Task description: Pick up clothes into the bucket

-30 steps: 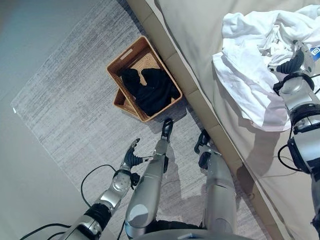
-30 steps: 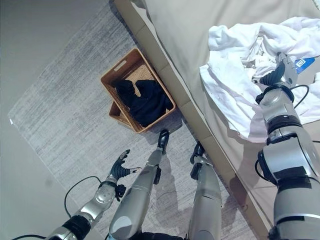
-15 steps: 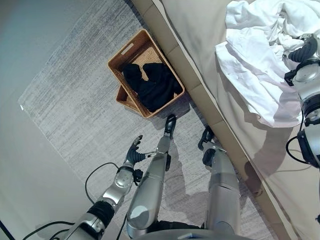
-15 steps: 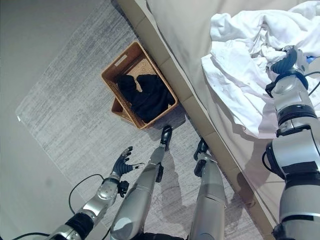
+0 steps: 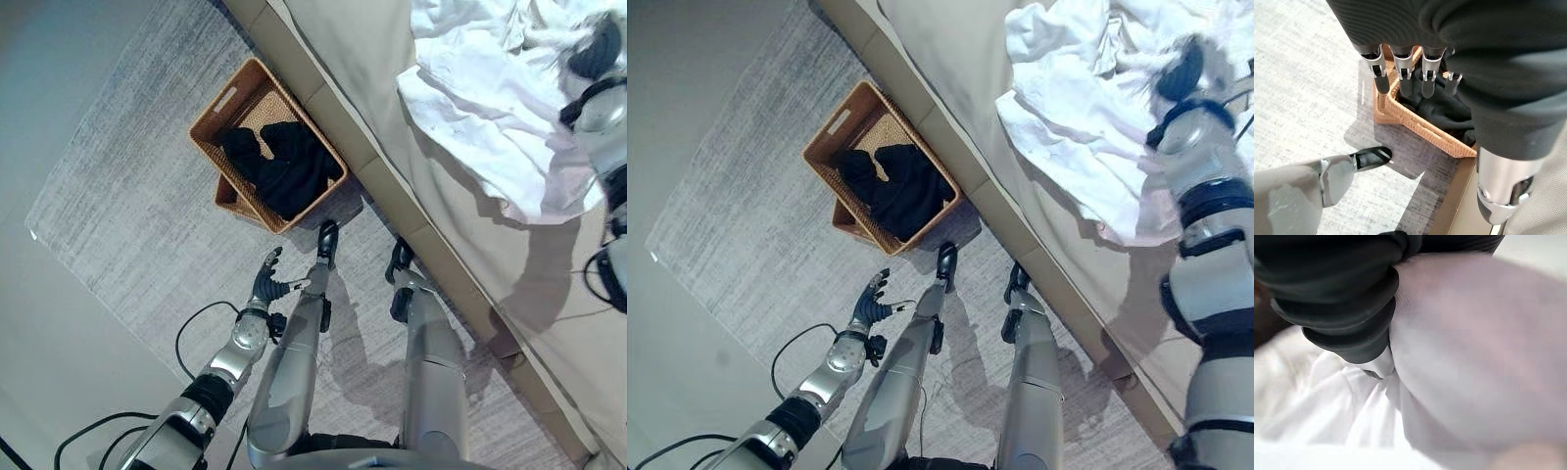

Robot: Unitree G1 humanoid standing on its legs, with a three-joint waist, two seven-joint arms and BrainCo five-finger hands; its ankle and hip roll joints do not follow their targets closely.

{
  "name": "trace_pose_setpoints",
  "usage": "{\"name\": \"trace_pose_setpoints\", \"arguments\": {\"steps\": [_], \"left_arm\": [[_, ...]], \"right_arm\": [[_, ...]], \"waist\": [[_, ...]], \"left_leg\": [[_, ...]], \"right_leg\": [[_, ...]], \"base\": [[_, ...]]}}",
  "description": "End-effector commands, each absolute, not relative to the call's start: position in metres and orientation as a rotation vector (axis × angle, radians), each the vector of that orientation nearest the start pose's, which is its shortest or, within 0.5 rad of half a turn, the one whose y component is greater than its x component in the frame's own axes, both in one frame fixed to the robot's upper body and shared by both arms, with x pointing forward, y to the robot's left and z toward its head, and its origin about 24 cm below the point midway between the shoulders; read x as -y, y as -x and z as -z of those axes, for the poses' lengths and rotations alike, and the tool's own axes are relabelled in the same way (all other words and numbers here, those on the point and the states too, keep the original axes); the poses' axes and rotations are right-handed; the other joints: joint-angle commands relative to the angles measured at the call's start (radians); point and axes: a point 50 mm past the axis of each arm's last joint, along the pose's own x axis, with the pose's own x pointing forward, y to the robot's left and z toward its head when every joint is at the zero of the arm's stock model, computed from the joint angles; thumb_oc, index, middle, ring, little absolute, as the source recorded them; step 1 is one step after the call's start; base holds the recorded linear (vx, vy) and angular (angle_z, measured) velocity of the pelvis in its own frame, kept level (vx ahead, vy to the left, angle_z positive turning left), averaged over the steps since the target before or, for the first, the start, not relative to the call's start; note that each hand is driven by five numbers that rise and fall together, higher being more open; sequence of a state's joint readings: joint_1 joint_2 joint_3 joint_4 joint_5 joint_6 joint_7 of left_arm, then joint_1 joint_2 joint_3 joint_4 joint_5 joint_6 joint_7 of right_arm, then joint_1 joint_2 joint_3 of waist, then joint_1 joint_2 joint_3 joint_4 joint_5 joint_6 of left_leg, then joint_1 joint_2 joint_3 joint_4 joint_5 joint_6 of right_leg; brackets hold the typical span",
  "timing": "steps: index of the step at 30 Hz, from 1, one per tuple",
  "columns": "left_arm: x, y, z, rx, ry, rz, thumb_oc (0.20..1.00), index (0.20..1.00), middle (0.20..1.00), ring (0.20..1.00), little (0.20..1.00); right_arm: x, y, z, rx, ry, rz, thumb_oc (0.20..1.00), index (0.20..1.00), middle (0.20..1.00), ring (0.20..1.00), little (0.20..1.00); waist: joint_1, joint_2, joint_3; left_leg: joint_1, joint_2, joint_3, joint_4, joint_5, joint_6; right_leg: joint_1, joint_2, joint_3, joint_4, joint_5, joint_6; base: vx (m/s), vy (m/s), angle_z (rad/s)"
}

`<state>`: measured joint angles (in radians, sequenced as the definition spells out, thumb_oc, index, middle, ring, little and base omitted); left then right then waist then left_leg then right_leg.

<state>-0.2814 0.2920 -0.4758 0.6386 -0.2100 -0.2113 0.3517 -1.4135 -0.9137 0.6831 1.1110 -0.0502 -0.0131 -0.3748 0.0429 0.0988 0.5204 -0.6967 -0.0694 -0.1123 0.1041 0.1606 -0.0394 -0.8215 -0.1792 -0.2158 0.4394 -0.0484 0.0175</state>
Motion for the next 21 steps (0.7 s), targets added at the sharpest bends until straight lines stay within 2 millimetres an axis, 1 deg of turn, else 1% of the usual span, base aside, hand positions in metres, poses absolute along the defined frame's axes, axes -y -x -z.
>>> {"name": "trace_pose_setpoints", "arguments": {"steps": [1,2,3,4,5,6,7,10,11,12,13,14,15,16,18,19,21], "left_arm": [[-0.183,-0.265,0.035,-0.229,-0.338,-0.101,1.000,1.000,1.000,1.000,1.000],[-0.183,-0.265,0.035,-0.229,-0.339,-0.101,1.000,1.000,1.000,1.000,1.000],[-0.186,-0.263,0.037,-0.238,-0.347,-0.111,1.000,1.000,1.000,1.000,1.000],[-0.193,-0.260,0.041,-0.261,-0.375,-0.127,1.000,1.000,1.000,1.000,1.000],[-0.196,-0.258,0.044,-0.275,-0.377,-0.141,1.000,1.000,1.000,1.000,1.000],[-0.200,-0.256,0.045,-0.284,-0.392,-0.152,1.000,1.000,1.000,1.000,1.000],[-0.203,-0.255,0.047,-0.294,-0.397,-0.165,1.000,1.000,1.000,1.000,1.000],[-0.213,-0.250,0.052,-0.327,-0.420,-0.199,1.000,1.000,1.000,1.000,1.000],[-0.213,-0.250,0.052,-0.326,-0.422,-0.199,1.000,1.000,1.000,1.000,1.000],[-0.220,-0.245,0.057,-0.355,-0.443,-0.216,1.000,1.000,1.000,1.000,1.000],[-0.222,-0.242,0.058,-0.358,-0.444,-0.221,1.000,1.000,1.000,1.000,1.000],[-0.224,-0.240,0.059,-0.364,-0.448,-0.221,1.000,1.000,1.000,1.000,1.000],[-0.224,-0.240,0.059,-0.364,-0.450,-0.221,1.000,1.000,1.000,1.000,1.000],[-0.229,-0.234,0.064,-0.393,-0.460,-0.230,1.000,1.000,1.000,1.000,1.000],[-0.230,-0.232,0.064,-0.394,-0.462,-0.230,1.000,1.000,1.000,1.000,1.000],[-0.233,-0.226,0.069,-0.423,-0.464,-0.236,1.000,1.000,1.000,1.000,1.000],[-0.235,-0.221,0.073,-0.441,-0.464,-0.238,1.000,1.000,1.000,1.000,1.000]], "right_arm": [[0.329,-0.326,-0.419,0.648,1.080,0.992,0.200,0.200,0.200,0.200,0.200],[0.329,-0.326,-0.419,0.648,1.080,0.992,0.200,0.200,0.200,0.200,0.200],[0.330,-0.320,-0.426,0.686,1.063,1.020,0.200,0.200,0.200,0.200,0.200],[0.335,-0.305,-0.436,0.767,0.999,1.088,0.200,0.200,0.200,0.200,0.200],[0.330,-0.303,-0.439,0.804,1.000,1.085,0.200,0.200,0.200,0.200,0.200],[0.326,-0.296,-0.445,0.873,0.950,1.100,0.200,0.200,0.200,0.200,0.200],[0.329,-0.287,-0.450,0.909,0.911,1.141,0.200,0.200,0.200,0.200,0.200],[0.330,-0.272,-0.455,1.017,0.821,1.204,0.200,0.200,0.200,0.200,0.200],[0.331,-0.272,-0.454,1.016,0.819,1.205,0.200,0.200,0.200,0.200,0.200],[0.333,-0.264,-0.456,1.054,0.801,1.234,0.200,0.200,0.200,0.200,0.200],[0.331,-0.263,-0.455,1.070,0.803,1.231,0.200,0.200,0.200,0.200,0.200],[0.331,-0.261,-0.456,1.087,0.800,1.233,0.200,0.200,0.200,0.200,0.200],[0.331,-0.261,-0.455,1.086,0.799,1.234,0.200,0.200,0.200,0.200,0.200],[0.330,-0.258,-0.454,1.108,0.786,1.238,0.200,0.200,0.200,0.200,0.200],[0.330,-0.257,-0.453,1.112,0.787,1.231,0.200,0.200,0.200,0.200,0.200],[0.330,-0.256,-0.450,1.128,0.757,1.229,0.200,0.200,0.200,0.200,0.200],[0.332,-0.258,-0.446,1.122,0.734,1.220,0.200,0.200,0.200,0.200,0.200]], "waist": [[-0.025,-0.088,0.000],[-0.025,-0.089,0.000],[-0.028,-0.096,0.000],[-0.036,-0.111,0.000],[-0.039,-0.118,0.000],[-0.043,-0.126,0.000],[-0.046,-0.131,0.000],[-0.051,-0.146,0.000],[-0.050,-0.147,0.000],[-0.050,-0.156,-0.014],[-0.050,-0.160,-0.023],[-0.051,-0.162,-0.033],[-0.051,-0.163,-0.034],[-0.051,-0.168,-0.057],[-0.051,-0.171,-0.071],[-0.053,-0.173,-0.096],[-0.052,-0.171,-0.115]], "left_leg": [[0.054,0.000,0.007,0.095,-0.106,0.001],[0.054,0.000,0.007,0.095,-0.106,0.001],[0.066,0.000,0.008,0.099,-0.112,0.002],[0.100,0.003,0.013,0.105,-0.124,0.002],[0.120,0.004,0.018,0.106,-0.129,0.004],[0.141,0.007,0.021,0.105,-0.134,0.006],[0.158,0.006,0.023,0.108,-0.140,0.006],[0.229,0.009,0.033,0.105,-0.155,0.010],[0.227,0.009,0.032,0.102,-0.148,0.011],[0.272,0.014,0.040,0.097,-0.163,0.012],[0.283,0.016,0.047,0.091,-0.159,0.013],[0.296,0.017,0.049,0.091,-0.169,0.013],[0.294,0.016,0.049,0.087,-0.160,0.014],[0.324,0.020,0.055,0.086,-0.176,0.014],[0.332,0.018,0.056,0.079,-0.170,0.015],[0.356,0.017,0.061,0.071,-0.175,0.016],[0.374,0.020,0.063,0.063,-0.176,0.016]], "right_leg": [[0.133,-0.021,0.034,-0.068,0.025,0.095],[0.133,-0.021,0.034,-0.068,0.025,0.095],[0.148,-0.019,0.036,-0.072,0.026,0.097],[0.189,-0.015,0.036,-0.081,0.028,0.099],[0.210,-0.014,0.038,-0.089,0.030,0.101],[0.233,-0.011,0.041,-0.097,0.032,0.103],[0.254,-0.010,0.041,-0.104,0.034,0.105],[0.330,-0.002,0.046,-0.137,0.044,0.109],[0.330,-0.002,0.046,-0.143,0.052,0.109],[0.378,0.004,0.047,-0.169,0.053,0.112],[0.392,0.006,0.047,-0.184,0.064,0.113],[0.404,0.009,0.049,-0.188,0.060,0.114],[0.404,0.008,0.048,-0.195,0.069,0.114],[0.437,0.015,0.053,-0.212,0.064,0.115],[0.447,0.016,0.052,-0.227,0.073,0.116],[0.477,0.020,0.052,-0.246,0.076,0.117],[0.495,0.021,0.052,-0.258,0.075,0.117]], "base": [[-0.02,0.014,-0.14],[-0.02,0.015,-0.15],[-0.03,0.023,-0.09],[-0.03,0.033,-0.09],[-0.03,0.035,-0.14],[-0.02,0.032,-0.17],[-0.01,0.031,-0.21],[-0.01,0.031,-0.16],[0.02,0.021,-0.19],[0.01,0.022,-0.12],[0.05,0.022,-0.10],[0.00,0.022,-0.10],[0.05,0.009,-0.19],[0.04,0.011,-0.19],[0.04,0.014,-0.14],[0.03,0.016,-0.11],[0.03,0.008,-0.03]]}}
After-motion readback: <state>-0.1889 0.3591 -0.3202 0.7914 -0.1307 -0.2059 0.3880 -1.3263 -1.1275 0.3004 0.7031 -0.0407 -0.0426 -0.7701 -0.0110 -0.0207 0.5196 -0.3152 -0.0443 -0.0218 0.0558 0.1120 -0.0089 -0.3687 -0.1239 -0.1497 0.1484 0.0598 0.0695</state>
